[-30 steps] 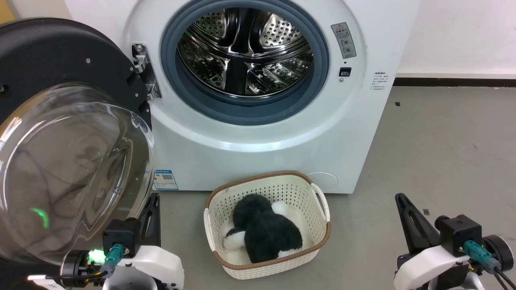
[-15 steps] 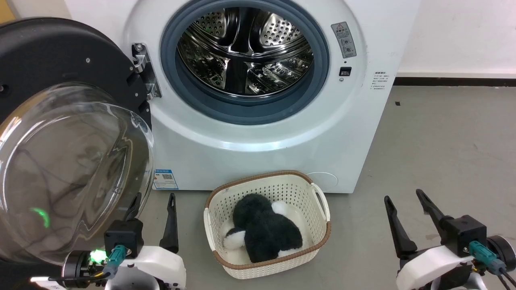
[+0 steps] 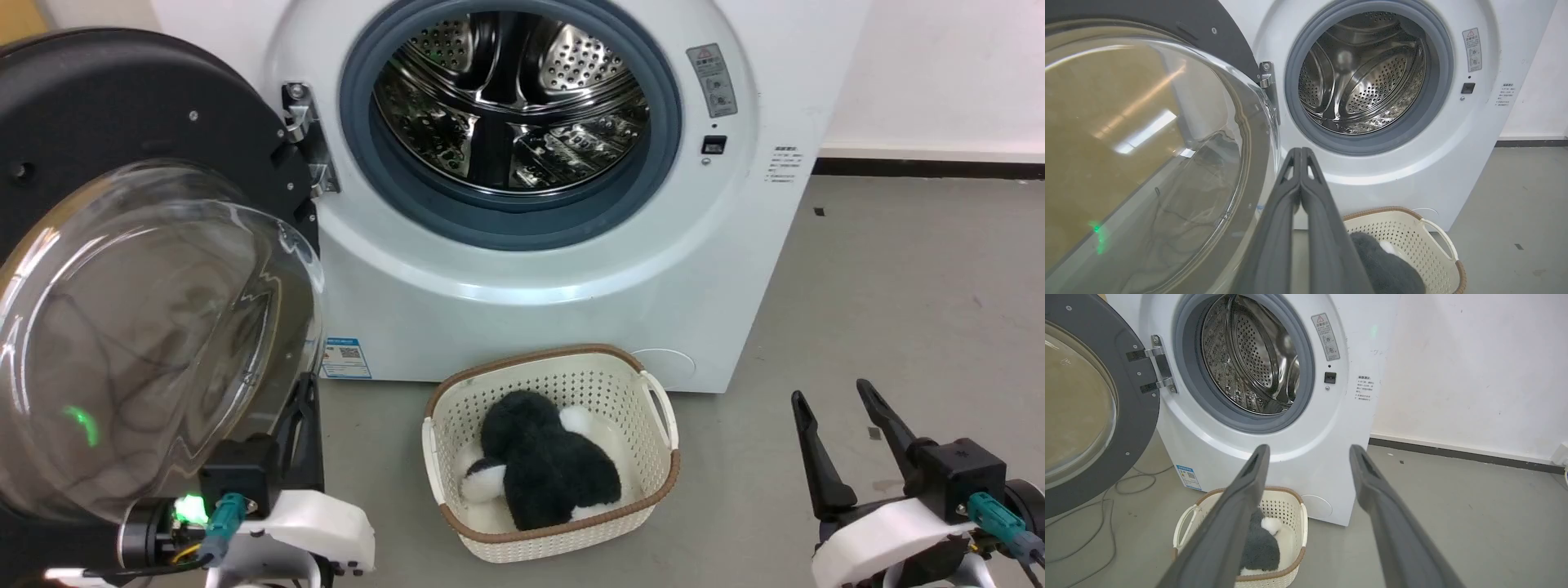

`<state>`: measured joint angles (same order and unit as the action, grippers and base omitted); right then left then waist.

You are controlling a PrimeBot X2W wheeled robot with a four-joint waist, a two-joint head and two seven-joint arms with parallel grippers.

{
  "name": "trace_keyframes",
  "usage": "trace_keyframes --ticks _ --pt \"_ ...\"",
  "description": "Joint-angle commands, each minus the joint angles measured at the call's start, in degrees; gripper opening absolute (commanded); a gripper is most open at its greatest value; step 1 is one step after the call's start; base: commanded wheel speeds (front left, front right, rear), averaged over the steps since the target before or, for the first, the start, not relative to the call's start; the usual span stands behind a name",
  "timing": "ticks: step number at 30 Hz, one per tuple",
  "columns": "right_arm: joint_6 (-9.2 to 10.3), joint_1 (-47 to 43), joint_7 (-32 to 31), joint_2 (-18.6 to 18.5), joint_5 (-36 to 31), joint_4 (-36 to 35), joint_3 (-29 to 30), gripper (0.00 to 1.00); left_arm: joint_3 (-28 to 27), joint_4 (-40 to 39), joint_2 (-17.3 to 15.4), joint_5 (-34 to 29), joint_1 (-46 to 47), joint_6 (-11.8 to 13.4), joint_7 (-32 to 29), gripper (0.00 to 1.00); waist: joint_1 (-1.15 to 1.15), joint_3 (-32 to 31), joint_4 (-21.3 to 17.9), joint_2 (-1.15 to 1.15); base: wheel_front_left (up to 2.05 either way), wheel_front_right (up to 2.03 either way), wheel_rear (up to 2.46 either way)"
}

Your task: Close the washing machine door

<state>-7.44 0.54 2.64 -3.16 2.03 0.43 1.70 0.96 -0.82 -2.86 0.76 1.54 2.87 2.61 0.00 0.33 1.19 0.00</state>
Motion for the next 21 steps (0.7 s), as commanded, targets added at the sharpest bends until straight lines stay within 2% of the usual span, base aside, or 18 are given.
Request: trace_keyframes --ticks 1,11,21 --pt "-0.01 -0.12 0.54 0.06 0.49 0.08 0.33 1.00 -0.25 -0.65 -0.10 0.60 1.16 0.22 0.55 0.00 0.00 0.06 0.33 0.00 0.00 0.00 0.00" --pt "-0.01 -0.03 1.73 0.08 1.23 0.11 1.07 1.00 -2.16 -4.57 -0.74 0.94 4.54 -0.56 1.75 0.00 0.00 0.68 2.90 0.00 0.00 0.00 0.00" --pt "-0.02 0.34 2.81 0.10 1.63 0.07 1.91 1.00 -6.33 -7.30 -1.46 2.98 10.02 -2.46 2.83 0.00 0.00 1.63 5.64 0.00 0.00 0.00 0.00"
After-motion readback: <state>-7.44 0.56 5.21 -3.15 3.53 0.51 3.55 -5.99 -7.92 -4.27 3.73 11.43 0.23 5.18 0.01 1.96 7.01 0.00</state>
